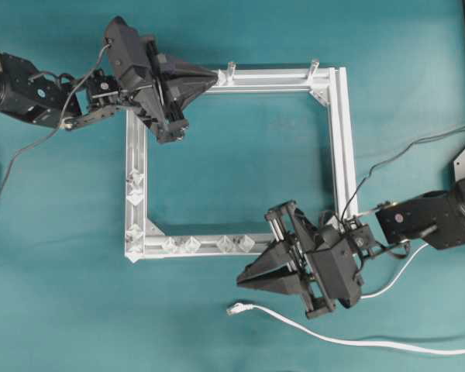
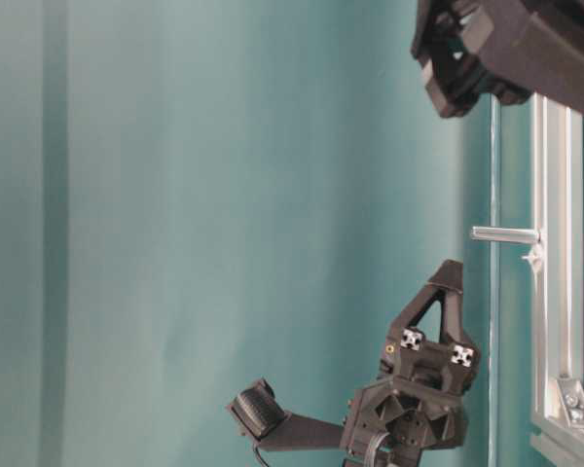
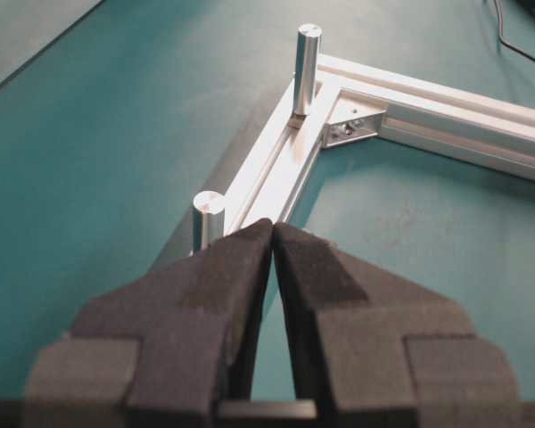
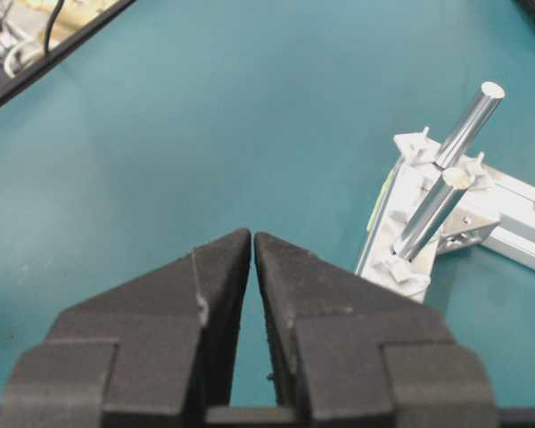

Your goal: Move the cable alternately left and right between 8 closely spaced pins so it hooks onto each one.

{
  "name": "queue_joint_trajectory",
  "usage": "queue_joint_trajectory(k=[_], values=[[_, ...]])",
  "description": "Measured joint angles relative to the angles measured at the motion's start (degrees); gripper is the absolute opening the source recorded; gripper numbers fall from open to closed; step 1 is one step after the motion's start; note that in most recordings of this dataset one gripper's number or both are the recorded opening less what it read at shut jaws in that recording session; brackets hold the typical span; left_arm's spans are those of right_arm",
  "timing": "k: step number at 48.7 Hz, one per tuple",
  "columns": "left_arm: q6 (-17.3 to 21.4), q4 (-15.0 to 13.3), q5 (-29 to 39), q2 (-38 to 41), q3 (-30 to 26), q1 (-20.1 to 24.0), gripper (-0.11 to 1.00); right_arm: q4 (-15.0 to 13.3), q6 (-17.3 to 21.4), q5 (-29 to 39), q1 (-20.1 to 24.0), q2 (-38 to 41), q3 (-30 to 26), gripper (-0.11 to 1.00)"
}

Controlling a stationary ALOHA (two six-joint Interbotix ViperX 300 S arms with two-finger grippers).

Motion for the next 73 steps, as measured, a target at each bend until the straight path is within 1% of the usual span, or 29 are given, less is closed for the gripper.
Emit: queue_joint_trajectory(k=[2, 3, 5, 7, 13, 19, 23, 26, 31, 37, 44, 50, 54, 62, 73], values=[[0.0, 0.2, 0.6, -0.5, 0.0, -0.1, 0.13, 0.0, 0.4, 0.0, 0.0, -0.1, 0.0, 0.17], [0.0, 0.6, 1.8, -1.5, 0.0, -0.2, 0.07, 0.0, 0.4, 0.0, 0.0, -0.1, 0.0, 0.12], [0.1, 1.2, 3.7, -3.2, 0.0, -0.6, 0.01, 0.0, 0.6, 0.3, 0.1, -0.1, 0.0, 0.04], [0.1, 1.6, 5.6, -4.9, 0.0, -1.1, 0.00, 0.0, 0.9, 0.7, 0.1, 0.0, -0.1, 0.00], [0.2, 2.0, 12.6, -9.3, 0.5, -0.8, 0.00, 0.0, 2.0, 3.3, 0.1, -0.1, -0.8, 0.00], [0.2, 2.1, 16.8, -13.6, 2.1, -1.1, 0.00, 0.0, 2.5, 7.5, 0.1, -1.1, -2.4, 0.00], [0.1, 2.1, 18.0, -16.8, 3.2, -1.7, 0.00, 0.0, 3.0, 11.8, 0.1, -2.6, -3.9, 0.00], [0.1, 2.2, 18.8, -19.4, 4.2, -2.1, 0.00, 0.0, 3.6, 16.3, 0.3, -4.0, -5.4, 0.00], [0.1, 2.1, 20.4, -24.3, 6.2, -2.8, 0.00, 0.0, 4.7, 25.8, 1.1, -5.9, -8.4, 0.00], [0.1, 2.2, 23.8, -29.7, 8.8, -3.2, 0.00, -0.1, 6.2, 37.5, 2.7, -6.6, -12.5, 0.00], [0.1, 2.2, 27.9, -35.2, 11.4, -3.2, 0.00, 0.0, 10.3, 47.7, 4.2, -6.6, -16.2, 0.00], [0.1, 2.2, 30.9, -40.0, 14.3, -3.4, 0.00, 0.0, 14.2, 53.1, 4.2, -6.6, -18.5, 0.00], [0.1, 2.2, 32.3, -43.5, 16.6, -3.9, 0.00, 0.0, 16.3, 55.1, 4.2, -6.5, -19.8, 0.00], [0.1, 2.2, 35.0, -50.6, 20.0, -4.6, 0.00, 0.0, 20.0, 56.6, 4.7, -4.8, -22.1, 0.00], [-0.2, 2.2, 41.9, -62.6, 24.5, -4.7, 0.00, 0.0, 25.5, 60.8, 5.1, -2.7, -23.8, 0.00]])
